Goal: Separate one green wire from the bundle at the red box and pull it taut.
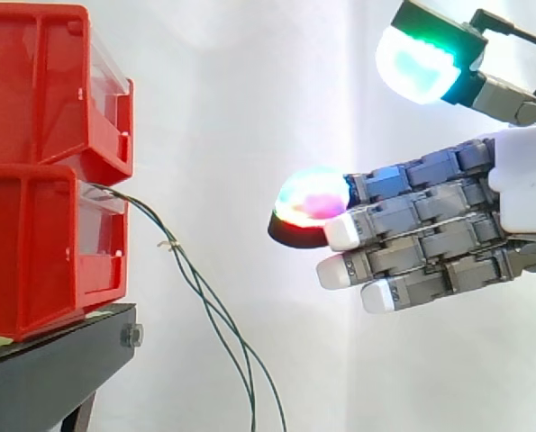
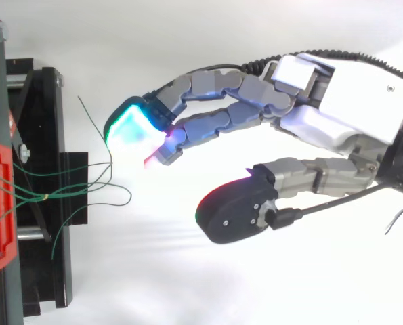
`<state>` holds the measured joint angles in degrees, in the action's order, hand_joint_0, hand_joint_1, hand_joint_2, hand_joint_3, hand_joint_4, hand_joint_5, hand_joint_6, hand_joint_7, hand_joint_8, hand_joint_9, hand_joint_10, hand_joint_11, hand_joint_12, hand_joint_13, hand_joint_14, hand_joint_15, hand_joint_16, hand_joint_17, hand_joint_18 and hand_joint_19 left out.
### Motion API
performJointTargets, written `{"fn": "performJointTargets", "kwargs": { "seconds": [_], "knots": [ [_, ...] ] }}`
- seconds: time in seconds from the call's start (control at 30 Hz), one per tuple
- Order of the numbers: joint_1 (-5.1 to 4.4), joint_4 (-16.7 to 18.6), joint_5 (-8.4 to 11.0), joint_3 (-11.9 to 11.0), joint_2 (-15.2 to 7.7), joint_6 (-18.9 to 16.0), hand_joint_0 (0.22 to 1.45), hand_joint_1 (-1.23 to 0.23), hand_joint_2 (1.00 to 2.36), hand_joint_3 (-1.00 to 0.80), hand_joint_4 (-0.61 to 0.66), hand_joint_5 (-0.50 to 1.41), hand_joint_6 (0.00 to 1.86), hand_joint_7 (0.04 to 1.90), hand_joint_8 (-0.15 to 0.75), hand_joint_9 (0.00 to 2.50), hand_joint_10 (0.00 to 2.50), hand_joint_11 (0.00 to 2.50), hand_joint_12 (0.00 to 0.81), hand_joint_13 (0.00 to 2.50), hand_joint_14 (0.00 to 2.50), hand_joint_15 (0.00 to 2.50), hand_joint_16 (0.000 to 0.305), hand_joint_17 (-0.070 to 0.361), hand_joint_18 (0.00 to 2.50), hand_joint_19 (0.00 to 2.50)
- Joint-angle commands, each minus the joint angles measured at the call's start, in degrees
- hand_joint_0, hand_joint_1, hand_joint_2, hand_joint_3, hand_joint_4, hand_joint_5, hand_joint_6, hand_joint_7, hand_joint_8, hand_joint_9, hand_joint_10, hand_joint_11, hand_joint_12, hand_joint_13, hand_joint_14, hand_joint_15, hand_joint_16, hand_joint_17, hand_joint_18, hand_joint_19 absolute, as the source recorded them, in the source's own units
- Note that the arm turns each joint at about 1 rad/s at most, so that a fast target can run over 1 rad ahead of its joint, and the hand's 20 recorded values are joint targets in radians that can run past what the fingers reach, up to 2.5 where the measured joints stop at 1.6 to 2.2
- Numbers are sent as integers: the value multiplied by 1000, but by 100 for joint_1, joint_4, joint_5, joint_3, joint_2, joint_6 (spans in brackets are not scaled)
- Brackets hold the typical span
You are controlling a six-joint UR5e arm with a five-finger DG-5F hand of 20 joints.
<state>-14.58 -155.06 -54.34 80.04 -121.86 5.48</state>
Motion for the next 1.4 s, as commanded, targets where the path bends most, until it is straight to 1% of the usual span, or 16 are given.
{"fn": "performJointTargets", "kwargs": {
  "seconds": [0.0,0.07,0.23,0.33,0.37,0.63,0.77,0.8,0.83,0.9,0.97,1.17,1.27,1.3,1.33,1.37],
  "knots": [
    [16,116,28,-6,-13,67,437,-612,1000,-500,173,-214,502,758,287,566,16,608,390,542,10,285,53,118,558,386],
    [16,134,20,3,-22,94,428,-611,1000,-500,175,-215,502,756,293,537,13,606,401,499,10,275,55,124,532,387],
    [34,292,2,-6,-171,58,418,-606,1000,-500,182,-216,502,756,297,433,9,371,405,360,8,189,58,130,432,359],
    [34,345,2,-6,-189,32,414,-607,1000,-500,173,-219,502,722,273,275,0,45,397,242,3,76,59,133,337,303],
    [34,345,2,-6,-189,32,414,-608,1000,-500,168,-219,502,714,272,276,0,10,397,242,1,63,59,133,327,284],
    [43,380,2,-6,-198,129,413,-648,1000,-500,152,-216,502,693,256,257,0,0,390,209,0,28,58,131,282,260],
    [25,380,11,-6,-198,225,416,-646,1000,-500,162,-215,502,694,259,275,0,0,390,212,0,27,58,131,282,268],
    [25,389,2,-6,-259,252,418,-647,1000,-500,165,-215,502,698,263,285,0,0,389,217,0,32,58,130,287,267],
    [34,485,-16,-15,-356,208,419,-646,1000,-500,167,-214,502,700,264,303,0,0,390,221,0,34,58,130,291,267],
    [34,643,-7,-32,-444,173,421,-644,1000,-500,174,-212,502,705,267,338,0,0,390,226,0,39,57,129,290,268],
    [34,767,2,-32,-470,199,425,-643,1000,-500,180,-211,502,711,270,363,1,0,390,231,2,40,57,129,291,268],
    [34,854,11,-41,-470,357,432,-651,1000,-500,194,-207,502,715,272,408,0,12,391,249,0,47,57,128,306,269],
    [34,969,28,-59,-523,375,439,-655,1000,-500,197,-206,502,716,270,421,0,25,388,254,2,41,56,126,305,271],
    [34,1013,28,-85,-602,384,441,-658,1000,-500,197,-205,502,717,271,424,0,26,387,259,0,47,56,125,313,276],
    [34,1013,28,-85,-602,384,442,-658,1000,-500,199,-205,502,722,270,426,0,28,386,261,1,52,55,125,314,276],
    [43,1013,11,-182,-637,375,442,-658,1000,-500,201,-204,502,722,270,430,0,30,386,262,1,49,56,125,315,270]
  ]
}}
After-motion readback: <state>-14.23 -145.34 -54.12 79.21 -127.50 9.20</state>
